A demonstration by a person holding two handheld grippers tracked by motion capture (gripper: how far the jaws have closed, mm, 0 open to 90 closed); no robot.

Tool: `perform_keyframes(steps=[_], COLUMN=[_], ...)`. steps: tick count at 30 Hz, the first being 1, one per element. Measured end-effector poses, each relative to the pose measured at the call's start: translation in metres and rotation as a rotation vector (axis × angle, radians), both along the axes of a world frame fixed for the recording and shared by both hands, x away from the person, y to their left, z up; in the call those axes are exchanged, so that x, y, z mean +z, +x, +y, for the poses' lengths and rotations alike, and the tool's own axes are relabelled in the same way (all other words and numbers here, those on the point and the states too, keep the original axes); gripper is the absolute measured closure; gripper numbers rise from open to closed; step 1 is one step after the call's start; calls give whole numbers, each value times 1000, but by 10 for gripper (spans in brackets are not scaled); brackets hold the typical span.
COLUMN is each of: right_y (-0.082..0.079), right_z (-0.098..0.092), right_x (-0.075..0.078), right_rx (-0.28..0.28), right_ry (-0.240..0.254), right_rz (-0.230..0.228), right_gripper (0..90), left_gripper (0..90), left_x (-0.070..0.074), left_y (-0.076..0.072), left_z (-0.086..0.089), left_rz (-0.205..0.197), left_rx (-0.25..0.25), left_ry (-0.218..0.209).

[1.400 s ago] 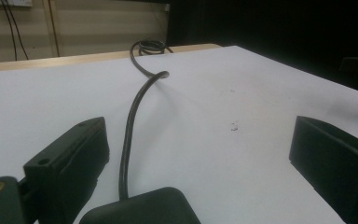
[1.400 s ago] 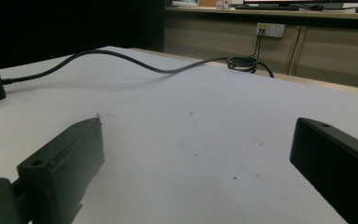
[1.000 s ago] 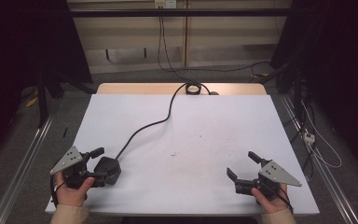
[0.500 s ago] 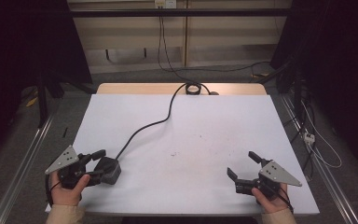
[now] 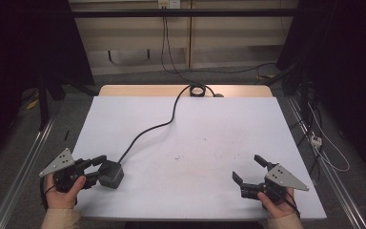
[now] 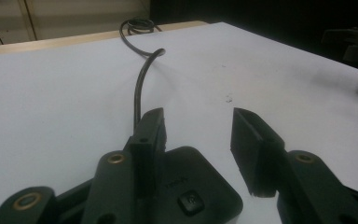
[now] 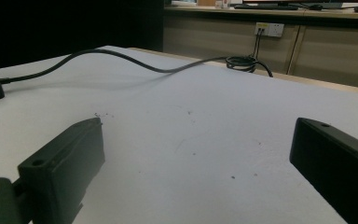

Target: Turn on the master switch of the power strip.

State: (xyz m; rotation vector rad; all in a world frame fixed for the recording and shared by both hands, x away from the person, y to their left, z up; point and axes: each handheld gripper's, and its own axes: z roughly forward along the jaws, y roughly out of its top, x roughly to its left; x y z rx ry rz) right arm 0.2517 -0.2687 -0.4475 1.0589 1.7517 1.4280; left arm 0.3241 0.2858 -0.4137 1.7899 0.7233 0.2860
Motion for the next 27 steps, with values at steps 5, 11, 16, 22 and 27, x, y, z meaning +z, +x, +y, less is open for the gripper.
perform_keyframes(steps=[5,11,16,22,27], right_y=[0,0,0,0,0], right_z=[0,0,0,0,0], right_x=[0,0,0,-1,-1], right_rx=[-1,-2,-1,0,-1], right_ry=[2,0,0,-1,-2], right_rz=[2,3,4,4,3], right_gripper=[26,27,27,28,29], left_gripper=[591,648,705,778,791], left_x=[0,1,0,2,2], left_y=[1,1,2,1,1], left_z=[3,8,9,9,9], left_rz=[0,1,10,13,18], left_rx=[-6,-15,-21,-41,-44], left_ry=[30,51,66,71,72])
